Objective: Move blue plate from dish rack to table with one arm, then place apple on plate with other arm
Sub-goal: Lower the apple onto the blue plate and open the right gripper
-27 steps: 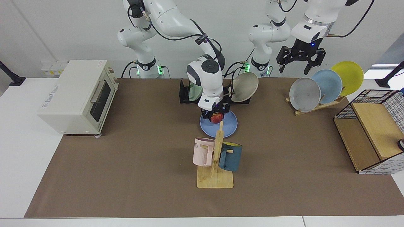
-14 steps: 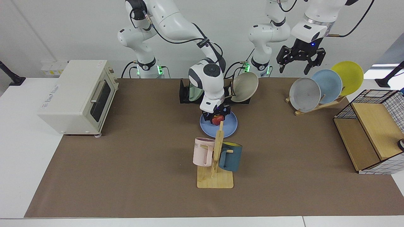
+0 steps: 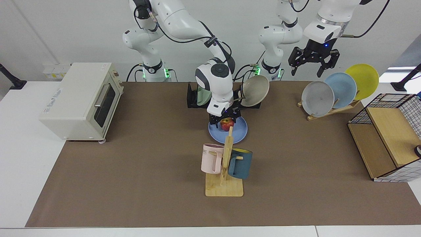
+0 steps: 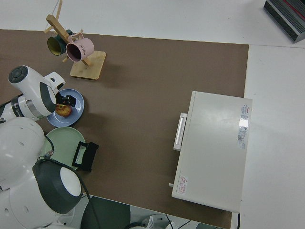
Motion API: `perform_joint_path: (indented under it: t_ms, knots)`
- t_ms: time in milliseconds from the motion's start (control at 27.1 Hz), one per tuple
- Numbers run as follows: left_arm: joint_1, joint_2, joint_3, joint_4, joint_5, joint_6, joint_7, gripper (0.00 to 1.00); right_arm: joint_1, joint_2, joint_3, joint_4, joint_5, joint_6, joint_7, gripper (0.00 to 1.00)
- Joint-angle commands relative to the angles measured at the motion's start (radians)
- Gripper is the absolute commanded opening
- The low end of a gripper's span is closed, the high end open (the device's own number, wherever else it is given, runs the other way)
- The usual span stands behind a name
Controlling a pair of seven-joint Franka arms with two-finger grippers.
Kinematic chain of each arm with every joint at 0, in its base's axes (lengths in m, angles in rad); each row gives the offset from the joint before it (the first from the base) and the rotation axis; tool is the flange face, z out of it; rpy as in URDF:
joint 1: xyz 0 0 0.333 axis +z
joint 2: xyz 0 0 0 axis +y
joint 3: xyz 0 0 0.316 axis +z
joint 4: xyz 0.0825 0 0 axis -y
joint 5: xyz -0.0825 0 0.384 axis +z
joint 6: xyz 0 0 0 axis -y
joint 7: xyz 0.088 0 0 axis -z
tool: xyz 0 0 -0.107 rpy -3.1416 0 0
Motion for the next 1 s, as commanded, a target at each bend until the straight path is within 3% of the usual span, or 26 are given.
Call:
perform_joint_path:
  t_ms: [0, 295, 516, 959]
  knots:
    - [-0.001, -0.01, 0.006, 0.001, 0.001, -0.011, 0.0, 1.0, -0.09, -0.115, 0.0, -0.004, 0.001, -0.097, 0.002, 1.0]
    - [-0.001, -0.01, 0.006, 0.001, 0.001, -0.011, 0.0, 1.0, -0.277, -0.224, 0.002, 0.002, -0.006, -0.212, -0.122, 1.0]
    - [-0.001, -0.011, 0.006, 0.001, 0.001, -0.011, 0.0, 1.0, -0.406, -0.274, 0.0, 0.028, -0.009, -0.375, -0.241, 1.0]
    - [-0.001, -0.011, 0.007, 0.001, 0.001, -0.011, 0.0, 1.0, -0.574, -0.409, -0.012, 0.03, -0.051, -0.57, -0.411, 1.0]
